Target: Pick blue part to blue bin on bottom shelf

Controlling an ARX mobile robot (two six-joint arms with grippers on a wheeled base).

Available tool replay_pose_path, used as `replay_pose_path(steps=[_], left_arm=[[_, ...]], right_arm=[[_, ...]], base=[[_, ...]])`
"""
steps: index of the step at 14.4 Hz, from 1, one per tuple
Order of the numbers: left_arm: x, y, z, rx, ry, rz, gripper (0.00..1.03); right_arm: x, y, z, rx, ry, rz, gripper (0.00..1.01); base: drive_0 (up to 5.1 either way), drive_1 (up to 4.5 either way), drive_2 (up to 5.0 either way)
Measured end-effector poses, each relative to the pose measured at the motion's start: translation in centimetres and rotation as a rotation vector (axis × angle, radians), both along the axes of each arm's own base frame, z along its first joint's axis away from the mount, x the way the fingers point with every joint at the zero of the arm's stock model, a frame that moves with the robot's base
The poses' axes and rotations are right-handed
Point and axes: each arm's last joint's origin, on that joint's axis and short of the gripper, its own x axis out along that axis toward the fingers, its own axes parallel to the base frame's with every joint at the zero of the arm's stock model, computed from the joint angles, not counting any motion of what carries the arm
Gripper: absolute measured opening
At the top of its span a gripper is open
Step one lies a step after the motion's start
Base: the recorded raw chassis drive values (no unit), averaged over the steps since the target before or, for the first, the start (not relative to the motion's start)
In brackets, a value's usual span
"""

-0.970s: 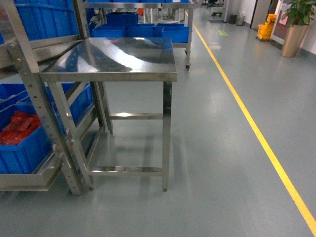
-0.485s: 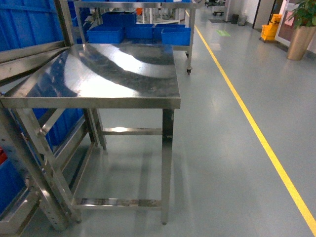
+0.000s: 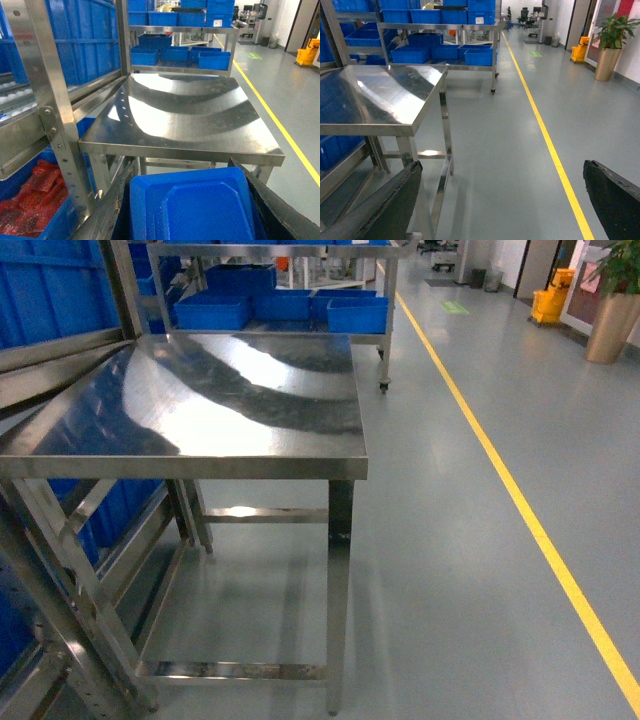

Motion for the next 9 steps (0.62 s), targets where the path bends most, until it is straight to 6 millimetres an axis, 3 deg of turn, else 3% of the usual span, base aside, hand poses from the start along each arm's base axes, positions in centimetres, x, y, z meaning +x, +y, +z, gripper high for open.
replay_pose_path(steps=[9], left_arm=[[-0.01, -0.05, -0.01, 0.000, 0.001, -0.004, 0.45]], right_arm=[[0.00, 0.00, -0.02, 0.000, 0.002, 0.000, 0.98]], base=[[-4.6, 2.31, 2.3]])
